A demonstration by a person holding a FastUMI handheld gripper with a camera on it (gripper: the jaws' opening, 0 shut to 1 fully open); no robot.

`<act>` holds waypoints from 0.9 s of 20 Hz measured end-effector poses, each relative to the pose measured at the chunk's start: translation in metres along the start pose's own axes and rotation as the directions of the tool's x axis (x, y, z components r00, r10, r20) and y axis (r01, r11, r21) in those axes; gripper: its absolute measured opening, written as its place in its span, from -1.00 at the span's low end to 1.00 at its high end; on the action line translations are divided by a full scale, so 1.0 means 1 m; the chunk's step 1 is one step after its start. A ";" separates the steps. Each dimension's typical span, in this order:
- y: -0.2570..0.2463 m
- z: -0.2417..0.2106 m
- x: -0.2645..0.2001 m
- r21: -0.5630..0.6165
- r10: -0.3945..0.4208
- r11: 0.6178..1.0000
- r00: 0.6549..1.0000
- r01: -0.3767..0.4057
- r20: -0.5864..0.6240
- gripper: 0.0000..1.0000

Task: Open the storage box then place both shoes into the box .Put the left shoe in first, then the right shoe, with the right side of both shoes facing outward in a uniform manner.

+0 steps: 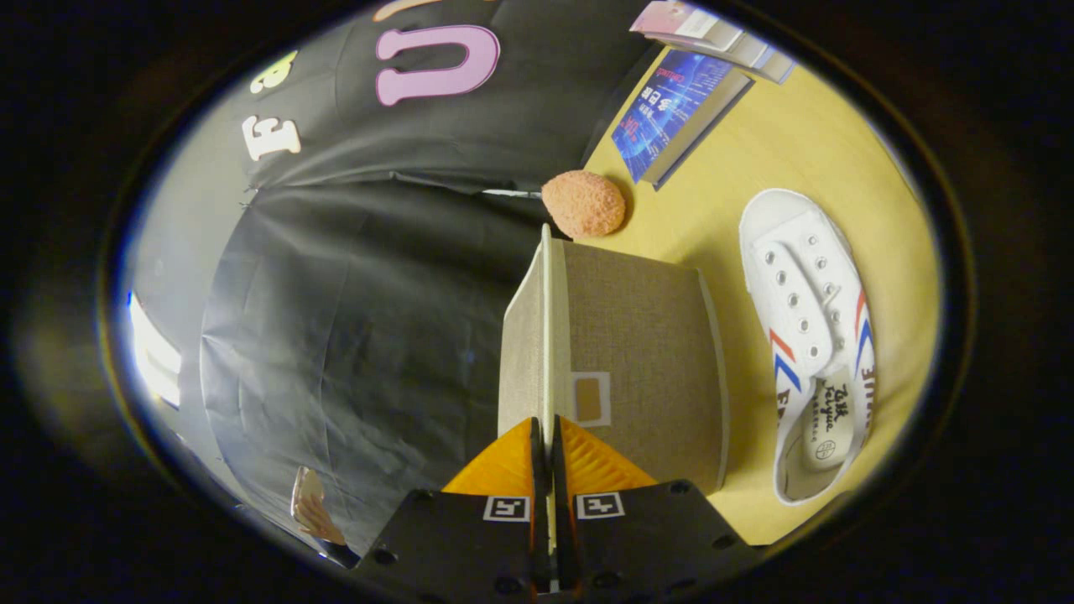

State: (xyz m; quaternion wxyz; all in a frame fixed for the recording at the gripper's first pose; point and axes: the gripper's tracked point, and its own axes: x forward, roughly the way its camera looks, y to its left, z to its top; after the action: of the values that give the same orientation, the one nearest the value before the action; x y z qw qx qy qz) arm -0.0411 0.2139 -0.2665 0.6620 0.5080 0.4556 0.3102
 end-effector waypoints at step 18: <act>0.179 -0.044 0.121 -0.227 0.084 0.964 0.967 -0.140 -0.239 -0.75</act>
State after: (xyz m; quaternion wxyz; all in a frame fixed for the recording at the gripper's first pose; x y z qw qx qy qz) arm -0.0245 0.3891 -0.1334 0.6436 0.4097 0.4576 0.4566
